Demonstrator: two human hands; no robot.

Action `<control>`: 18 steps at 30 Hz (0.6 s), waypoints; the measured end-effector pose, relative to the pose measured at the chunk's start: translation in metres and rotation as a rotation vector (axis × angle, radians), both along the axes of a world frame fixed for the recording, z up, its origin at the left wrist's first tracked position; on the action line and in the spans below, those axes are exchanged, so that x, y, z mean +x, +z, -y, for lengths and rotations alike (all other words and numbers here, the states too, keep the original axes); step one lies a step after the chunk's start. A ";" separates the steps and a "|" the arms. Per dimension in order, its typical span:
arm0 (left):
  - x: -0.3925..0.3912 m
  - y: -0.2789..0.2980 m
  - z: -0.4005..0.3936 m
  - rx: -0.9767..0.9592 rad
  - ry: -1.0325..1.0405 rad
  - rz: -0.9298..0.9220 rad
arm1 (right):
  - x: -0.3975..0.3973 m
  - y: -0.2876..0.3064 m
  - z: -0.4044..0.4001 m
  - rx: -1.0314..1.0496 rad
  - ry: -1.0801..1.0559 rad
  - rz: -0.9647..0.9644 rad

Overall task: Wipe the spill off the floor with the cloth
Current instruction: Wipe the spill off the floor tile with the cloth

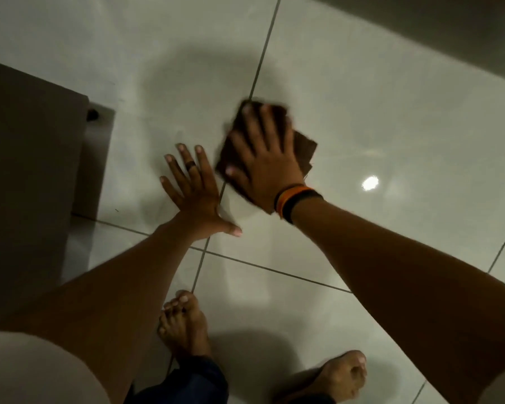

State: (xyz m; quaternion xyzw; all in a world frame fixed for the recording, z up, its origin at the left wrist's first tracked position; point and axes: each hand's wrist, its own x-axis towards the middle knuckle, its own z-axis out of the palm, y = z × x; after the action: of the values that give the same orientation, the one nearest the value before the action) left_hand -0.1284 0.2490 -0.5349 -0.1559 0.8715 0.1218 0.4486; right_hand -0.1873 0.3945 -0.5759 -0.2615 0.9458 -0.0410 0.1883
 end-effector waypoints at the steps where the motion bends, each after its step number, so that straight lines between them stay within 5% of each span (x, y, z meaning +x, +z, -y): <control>1: 0.001 0.000 0.000 0.000 0.012 -0.011 | 0.022 0.004 -0.010 -0.019 0.150 0.020; 5: -0.001 0.002 0.003 0.031 -0.006 0.024 | 0.085 0.009 -0.097 0.023 0.160 0.058; 8: 0.001 0.001 0.004 0.038 -0.013 0.026 | 0.060 0.004 -0.126 0.135 -0.252 0.071; 12: 0.001 -0.004 0.005 0.049 -0.004 0.002 | -0.033 -0.004 -0.054 0.092 -0.839 0.011; 14: 0.001 -0.004 0.004 0.038 -0.014 0.008 | -0.054 -0.008 -0.015 0.068 -0.730 -0.012; 18: 0.000 0.000 -0.001 0.025 0.000 0.006 | 0.022 0.003 -0.019 -0.018 -0.022 0.018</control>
State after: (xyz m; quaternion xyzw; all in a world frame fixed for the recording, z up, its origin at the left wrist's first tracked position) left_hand -0.1286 0.2495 -0.5349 -0.1508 0.8687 0.1321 0.4530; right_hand -0.1649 0.4135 -0.5731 -0.2524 0.9464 -0.0541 0.1942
